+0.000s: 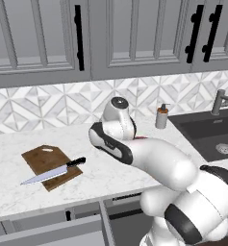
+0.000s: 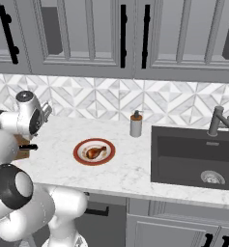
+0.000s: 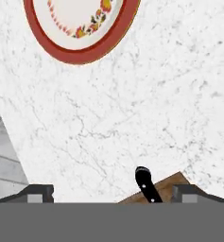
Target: Pick up the knife from the drawer and place it on the cutting board. Then place the meat from the plate to the cutting board.
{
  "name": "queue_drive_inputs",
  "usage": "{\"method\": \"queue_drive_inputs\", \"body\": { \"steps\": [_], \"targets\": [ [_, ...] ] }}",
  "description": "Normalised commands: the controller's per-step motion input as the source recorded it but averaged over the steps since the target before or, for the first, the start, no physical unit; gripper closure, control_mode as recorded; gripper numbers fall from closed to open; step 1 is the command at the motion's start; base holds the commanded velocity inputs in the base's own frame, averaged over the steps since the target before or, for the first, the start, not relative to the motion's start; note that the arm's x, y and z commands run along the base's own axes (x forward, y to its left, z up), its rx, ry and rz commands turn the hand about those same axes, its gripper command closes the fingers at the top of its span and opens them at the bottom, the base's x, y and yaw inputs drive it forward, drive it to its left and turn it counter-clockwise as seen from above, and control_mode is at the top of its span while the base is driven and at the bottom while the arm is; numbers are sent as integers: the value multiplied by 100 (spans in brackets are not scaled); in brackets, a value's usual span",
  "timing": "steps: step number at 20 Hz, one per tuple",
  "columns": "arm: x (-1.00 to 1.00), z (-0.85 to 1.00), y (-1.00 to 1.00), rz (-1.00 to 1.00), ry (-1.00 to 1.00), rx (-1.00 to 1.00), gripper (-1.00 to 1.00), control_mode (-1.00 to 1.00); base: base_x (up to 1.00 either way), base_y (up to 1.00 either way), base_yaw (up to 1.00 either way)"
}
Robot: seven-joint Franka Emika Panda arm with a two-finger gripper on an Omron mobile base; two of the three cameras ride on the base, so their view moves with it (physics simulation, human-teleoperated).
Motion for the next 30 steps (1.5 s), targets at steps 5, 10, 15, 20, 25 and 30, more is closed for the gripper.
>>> {"method": "queue_drive_inputs", "body": {
  "steps": [5, 10, 15, 20, 25, 30],
  "targets": [
    [-12, 62, -100, -31, 29, -20, -100, -100, 0, 0, 0],
    [0, -11, -100, -49, 33, -4, -100, -100, 0, 0, 0],
    [-13, -57, -92, -67, 15, 7, -100, -100, 0, 0, 0],
    [-3, -55, -38, -86, 8, 6, -100, -100, 0, 0, 0],
    [14, -2, 28, -68, 0, 0, -100, -100, 0, 0, 0],
    [58, -2, 42, -72, 4, 0, -100, -100, 0, 0, 0]
  ]
}}
